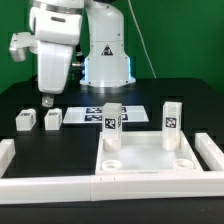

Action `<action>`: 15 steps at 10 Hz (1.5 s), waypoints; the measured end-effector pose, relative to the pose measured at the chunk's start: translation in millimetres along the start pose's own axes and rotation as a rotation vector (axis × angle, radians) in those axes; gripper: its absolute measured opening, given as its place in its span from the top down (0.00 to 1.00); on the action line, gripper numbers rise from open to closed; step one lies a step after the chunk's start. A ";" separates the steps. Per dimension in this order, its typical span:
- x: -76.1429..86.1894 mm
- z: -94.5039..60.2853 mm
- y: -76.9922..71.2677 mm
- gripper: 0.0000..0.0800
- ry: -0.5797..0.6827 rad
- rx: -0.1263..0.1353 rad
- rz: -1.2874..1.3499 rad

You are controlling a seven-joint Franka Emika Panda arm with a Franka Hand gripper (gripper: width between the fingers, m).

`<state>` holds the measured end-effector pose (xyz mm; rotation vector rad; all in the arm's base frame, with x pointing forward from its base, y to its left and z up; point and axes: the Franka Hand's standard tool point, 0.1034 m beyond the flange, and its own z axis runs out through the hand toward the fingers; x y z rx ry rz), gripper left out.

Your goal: Assemble square table

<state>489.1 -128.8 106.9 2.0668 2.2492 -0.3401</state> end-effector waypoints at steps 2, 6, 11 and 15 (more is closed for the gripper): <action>2.9 -0.1 0.6 0.19 0.006 0.001 0.149; -25.0 22.7 -28.0 0.19 0.004 0.028 0.623; -21.1 29.0 -35.6 0.19 0.040 0.103 1.102; -14.2 42.5 -51.6 0.19 0.011 0.199 1.493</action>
Offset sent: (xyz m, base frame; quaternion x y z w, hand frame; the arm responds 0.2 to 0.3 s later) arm -0.0175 -0.0402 -0.0145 -0.0025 -0.0296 0.3061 0.9515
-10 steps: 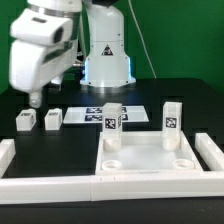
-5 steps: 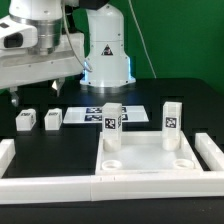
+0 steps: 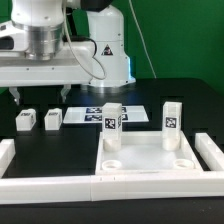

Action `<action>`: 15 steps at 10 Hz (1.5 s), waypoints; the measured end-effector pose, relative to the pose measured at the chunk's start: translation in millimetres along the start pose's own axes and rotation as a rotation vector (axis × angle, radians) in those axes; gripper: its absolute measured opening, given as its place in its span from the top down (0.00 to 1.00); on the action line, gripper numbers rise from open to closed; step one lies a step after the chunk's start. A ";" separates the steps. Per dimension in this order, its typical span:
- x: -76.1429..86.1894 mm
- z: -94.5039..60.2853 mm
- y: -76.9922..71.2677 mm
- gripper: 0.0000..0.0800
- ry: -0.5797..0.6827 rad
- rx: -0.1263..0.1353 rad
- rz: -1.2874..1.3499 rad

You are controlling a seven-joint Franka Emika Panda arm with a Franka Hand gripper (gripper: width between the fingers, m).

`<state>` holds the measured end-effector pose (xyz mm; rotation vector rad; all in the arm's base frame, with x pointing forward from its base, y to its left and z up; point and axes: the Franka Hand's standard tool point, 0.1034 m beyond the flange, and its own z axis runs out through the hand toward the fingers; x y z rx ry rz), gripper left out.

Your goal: Assemble square table

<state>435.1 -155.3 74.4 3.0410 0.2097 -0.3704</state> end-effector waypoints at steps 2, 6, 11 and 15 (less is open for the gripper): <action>-1.9 2.1 -4.1 0.19 -0.017 0.018 0.012; -8.7 10.4 -11.1 0.19 -0.196 0.047 -0.008; -9.8 24.3 -10.3 0.19 -0.567 0.112 -0.019; -14.4 35.9 -14.8 0.19 -0.593 0.116 -0.040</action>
Offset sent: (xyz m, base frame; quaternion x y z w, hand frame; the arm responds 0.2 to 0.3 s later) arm 0.0000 0.0000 0.0000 0.0000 0.0000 0.0000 1.0000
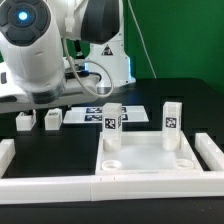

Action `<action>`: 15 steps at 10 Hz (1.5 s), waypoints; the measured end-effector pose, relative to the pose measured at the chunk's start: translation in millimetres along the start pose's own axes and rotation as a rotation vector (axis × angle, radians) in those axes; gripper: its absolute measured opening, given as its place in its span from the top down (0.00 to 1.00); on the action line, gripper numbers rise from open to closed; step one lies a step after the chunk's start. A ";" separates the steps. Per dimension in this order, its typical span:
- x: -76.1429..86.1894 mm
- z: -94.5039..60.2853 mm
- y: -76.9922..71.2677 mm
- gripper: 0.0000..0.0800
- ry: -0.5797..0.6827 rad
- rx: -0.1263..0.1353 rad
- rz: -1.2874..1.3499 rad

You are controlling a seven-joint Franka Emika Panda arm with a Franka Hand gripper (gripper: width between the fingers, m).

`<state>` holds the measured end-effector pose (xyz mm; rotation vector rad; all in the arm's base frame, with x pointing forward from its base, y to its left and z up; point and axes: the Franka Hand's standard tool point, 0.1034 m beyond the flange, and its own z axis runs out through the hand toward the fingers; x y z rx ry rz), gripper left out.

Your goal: Assemble square table

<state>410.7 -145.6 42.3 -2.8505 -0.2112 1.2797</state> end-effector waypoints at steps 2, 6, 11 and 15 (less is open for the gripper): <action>-4.9 28.0 -8.3 0.19 -0.058 0.010 -0.007; -6.6 46.9 -12.7 0.19 -0.093 0.018 -0.030; -5.2 46.1 -16.5 0.61 -0.095 0.011 -0.065; -4.5 45.4 -18.8 0.64 -0.096 0.007 -0.082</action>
Offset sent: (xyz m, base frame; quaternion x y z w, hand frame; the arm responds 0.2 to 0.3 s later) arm -0.0269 -0.0065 -0.0196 0.0149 -0.0267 0.0186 0.9994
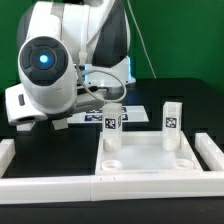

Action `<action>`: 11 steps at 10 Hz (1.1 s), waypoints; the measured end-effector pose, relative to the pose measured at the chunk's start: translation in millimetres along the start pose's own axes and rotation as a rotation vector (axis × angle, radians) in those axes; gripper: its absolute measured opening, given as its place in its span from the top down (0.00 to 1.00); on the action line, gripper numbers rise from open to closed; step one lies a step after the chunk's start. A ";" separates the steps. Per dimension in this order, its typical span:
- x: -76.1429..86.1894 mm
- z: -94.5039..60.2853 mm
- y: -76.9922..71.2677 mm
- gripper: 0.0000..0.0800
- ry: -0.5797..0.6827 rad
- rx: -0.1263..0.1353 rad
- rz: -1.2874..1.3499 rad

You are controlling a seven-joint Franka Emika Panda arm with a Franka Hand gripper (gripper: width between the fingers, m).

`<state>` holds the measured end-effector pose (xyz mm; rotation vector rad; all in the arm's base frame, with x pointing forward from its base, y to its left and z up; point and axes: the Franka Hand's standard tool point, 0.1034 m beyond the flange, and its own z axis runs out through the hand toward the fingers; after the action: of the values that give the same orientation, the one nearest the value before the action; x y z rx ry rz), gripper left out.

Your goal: Assemble square table

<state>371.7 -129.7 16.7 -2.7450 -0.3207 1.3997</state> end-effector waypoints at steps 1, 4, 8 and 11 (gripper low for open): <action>0.2 -0.2 -0.6 0.64 0.000 -0.001 -0.005; 0.5 -0.4 -2.6 0.64 -0.005 -0.006 -0.028; 0.6 -0.7 -5.2 0.64 -0.001 -0.014 -0.078; 1.7 -4.6 -2.5 0.64 0.160 -0.025 -0.074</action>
Offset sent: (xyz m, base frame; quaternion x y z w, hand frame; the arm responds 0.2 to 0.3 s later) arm -0.0040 -0.0013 -0.0022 -0.0182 -0.0221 -0.0220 0.9993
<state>376.0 -126.6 18.3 -2.8108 -0.4299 1.1584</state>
